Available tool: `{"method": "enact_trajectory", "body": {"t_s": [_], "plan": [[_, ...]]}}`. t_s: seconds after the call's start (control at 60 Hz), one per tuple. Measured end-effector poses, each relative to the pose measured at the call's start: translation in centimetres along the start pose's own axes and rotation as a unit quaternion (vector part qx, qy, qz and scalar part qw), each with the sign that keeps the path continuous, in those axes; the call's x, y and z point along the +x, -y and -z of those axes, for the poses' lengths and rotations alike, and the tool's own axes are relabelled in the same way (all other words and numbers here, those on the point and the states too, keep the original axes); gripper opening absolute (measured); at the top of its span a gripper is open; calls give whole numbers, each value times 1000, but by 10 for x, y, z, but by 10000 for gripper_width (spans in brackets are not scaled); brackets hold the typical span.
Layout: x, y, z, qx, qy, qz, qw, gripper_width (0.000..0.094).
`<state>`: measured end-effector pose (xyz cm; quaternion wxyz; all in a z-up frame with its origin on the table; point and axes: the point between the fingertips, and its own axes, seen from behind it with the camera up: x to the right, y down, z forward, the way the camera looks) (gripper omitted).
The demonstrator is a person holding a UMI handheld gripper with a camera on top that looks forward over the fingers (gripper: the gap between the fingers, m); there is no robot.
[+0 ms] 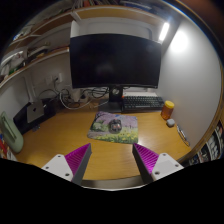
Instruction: Arrange mouse
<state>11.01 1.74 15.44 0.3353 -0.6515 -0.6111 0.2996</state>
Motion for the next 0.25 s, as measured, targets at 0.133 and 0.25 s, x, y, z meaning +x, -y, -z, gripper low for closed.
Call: {"method": "enact_trajectory", "body": {"t_s": [0.133,0.25], "plan": [[-1,-4,7,-1,4,3,1000,847],[1,-10,9,-8,3,-3,1000,845]]}}
